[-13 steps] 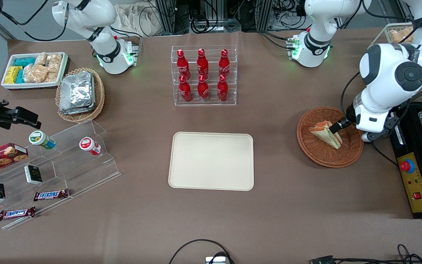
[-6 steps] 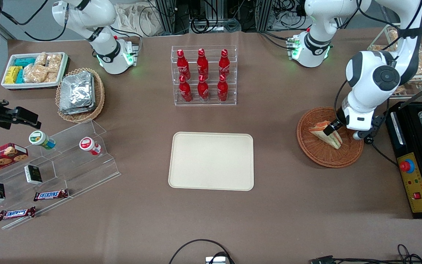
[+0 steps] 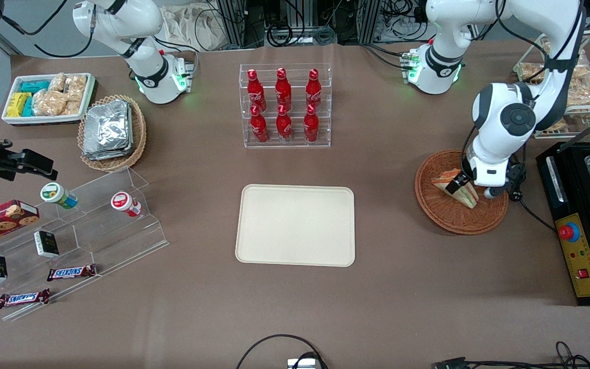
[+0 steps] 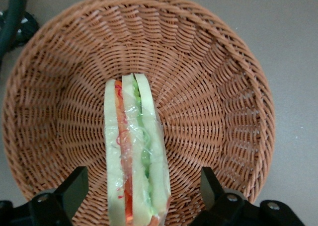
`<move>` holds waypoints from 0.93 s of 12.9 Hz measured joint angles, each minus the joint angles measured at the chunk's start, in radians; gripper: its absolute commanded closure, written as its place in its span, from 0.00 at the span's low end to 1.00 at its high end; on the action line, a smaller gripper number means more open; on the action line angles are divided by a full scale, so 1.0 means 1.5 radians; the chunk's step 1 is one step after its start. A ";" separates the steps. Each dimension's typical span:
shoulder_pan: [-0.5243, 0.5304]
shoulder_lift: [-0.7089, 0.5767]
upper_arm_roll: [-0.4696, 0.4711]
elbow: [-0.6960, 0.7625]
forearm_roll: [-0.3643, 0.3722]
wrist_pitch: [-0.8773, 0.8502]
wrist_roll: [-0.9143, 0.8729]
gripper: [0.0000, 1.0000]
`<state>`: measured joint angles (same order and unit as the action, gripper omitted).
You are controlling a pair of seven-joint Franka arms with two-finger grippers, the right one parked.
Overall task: Place sandwich from basket to tray
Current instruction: 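Lower the open left gripper around the sandwich and close it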
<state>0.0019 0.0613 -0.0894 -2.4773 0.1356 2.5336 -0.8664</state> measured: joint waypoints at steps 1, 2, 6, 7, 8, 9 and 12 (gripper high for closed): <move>-0.004 0.009 0.000 0.000 0.000 0.006 -0.004 0.00; -0.008 0.015 0.000 0.000 0.000 0.010 -0.008 0.00; -0.012 0.032 0.000 -0.001 0.000 0.019 -0.012 0.17; -0.012 0.035 0.000 -0.001 0.002 0.021 -0.012 0.24; -0.012 0.038 0.000 -0.001 0.006 0.023 -0.013 0.31; -0.012 0.041 0.000 -0.001 0.015 0.024 -0.013 0.38; -0.011 0.048 0.002 -0.001 0.056 0.025 -0.015 0.43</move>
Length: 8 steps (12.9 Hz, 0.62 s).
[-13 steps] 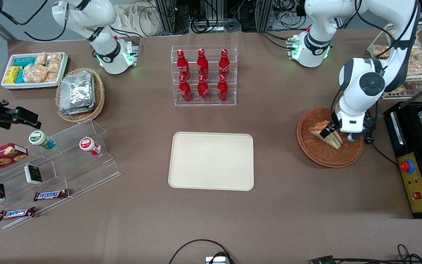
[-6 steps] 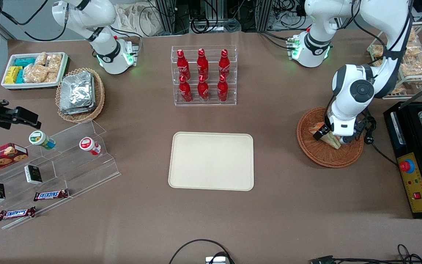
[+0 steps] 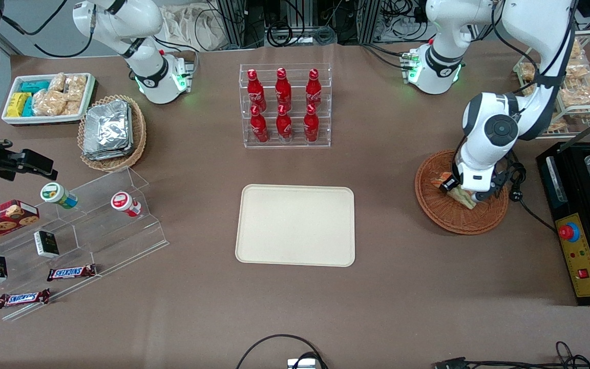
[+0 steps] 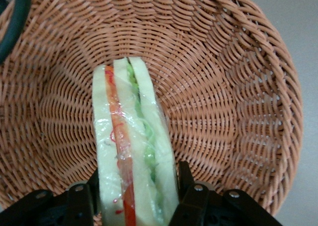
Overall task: Place sandwich from basket to tray
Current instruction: 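Lower the open left gripper around the sandwich and close it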
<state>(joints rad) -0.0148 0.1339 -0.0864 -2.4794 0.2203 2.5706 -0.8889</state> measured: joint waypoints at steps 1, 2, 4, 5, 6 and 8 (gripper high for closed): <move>0.000 0.004 0.000 0.000 0.019 0.000 0.000 0.47; 0.000 0.008 0.000 0.000 0.033 0.000 -0.001 0.50; 0.000 0.008 0.000 0.000 0.044 -0.004 0.001 0.58; -0.001 0.004 0.000 0.002 0.049 -0.013 0.006 0.63; -0.001 -0.003 -0.001 0.005 0.053 -0.029 0.020 0.66; -0.001 -0.034 -0.007 0.013 0.055 -0.070 0.061 0.68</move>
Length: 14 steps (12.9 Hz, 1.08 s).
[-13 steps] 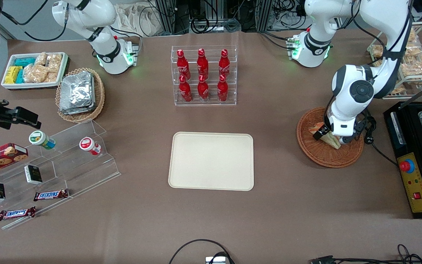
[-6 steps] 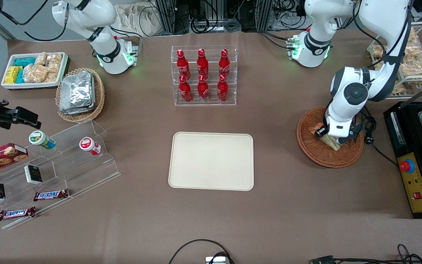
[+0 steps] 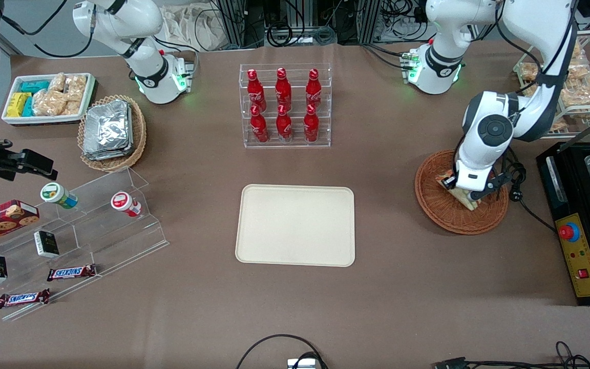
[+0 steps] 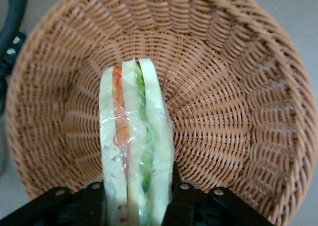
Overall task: Place sandwich from basket to tray
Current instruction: 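Lift the sandwich and carry it toward the cream tray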
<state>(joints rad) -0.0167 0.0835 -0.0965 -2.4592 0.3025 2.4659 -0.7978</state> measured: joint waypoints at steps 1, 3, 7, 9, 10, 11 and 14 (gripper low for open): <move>0.000 -0.021 -0.006 0.006 0.000 -0.022 0.019 0.70; 0.000 -0.057 -0.027 0.028 0.000 -0.071 0.042 0.72; -0.003 -0.067 -0.114 0.145 -0.030 -0.169 0.099 0.72; -0.005 -0.059 -0.148 0.201 -0.070 -0.194 0.153 0.72; -0.005 -0.051 -0.161 0.222 -0.075 -0.201 0.173 0.72; -0.005 -0.041 -0.174 0.238 -0.076 -0.202 0.194 0.72; -0.006 -0.004 -0.216 0.275 -0.076 -0.202 0.252 0.71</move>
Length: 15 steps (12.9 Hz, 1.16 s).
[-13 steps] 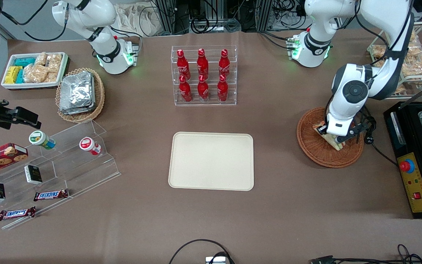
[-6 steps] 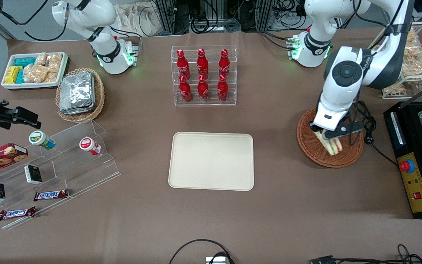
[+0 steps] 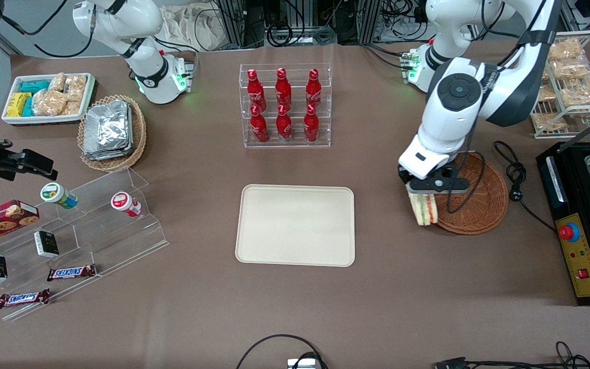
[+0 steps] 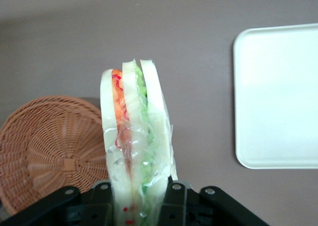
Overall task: Place sandwich from basket to tray
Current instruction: 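Lift the sandwich and carry it toward the cream tray, then lower the sandwich onto the tray and open the left gripper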
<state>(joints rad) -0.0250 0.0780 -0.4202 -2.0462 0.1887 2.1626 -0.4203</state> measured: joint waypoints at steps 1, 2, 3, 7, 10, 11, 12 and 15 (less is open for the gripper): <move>-0.001 0.013 -0.011 0.013 0.000 0.000 0.012 0.71; -0.004 0.026 -0.021 0.028 0.000 0.000 0.019 0.71; -0.013 0.041 -0.027 0.043 0.000 0.000 0.021 0.71; -0.074 0.123 -0.032 0.111 0.000 0.001 0.017 0.69; -0.108 0.202 -0.032 0.163 0.026 0.004 -0.005 0.67; -0.111 0.222 -0.032 0.170 0.034 0.013 -0.011 0.67; -0.113 0.240 -0.032 0.173 0.038 0.026 -0.013 0.67; -0.128 0.286 -0.032 0.175 0.052 0.066 -0.031 0.67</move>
<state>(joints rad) -0.2170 0.5063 -0.4675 -1.7830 0.2668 2.2615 -0.4663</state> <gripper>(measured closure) 0.670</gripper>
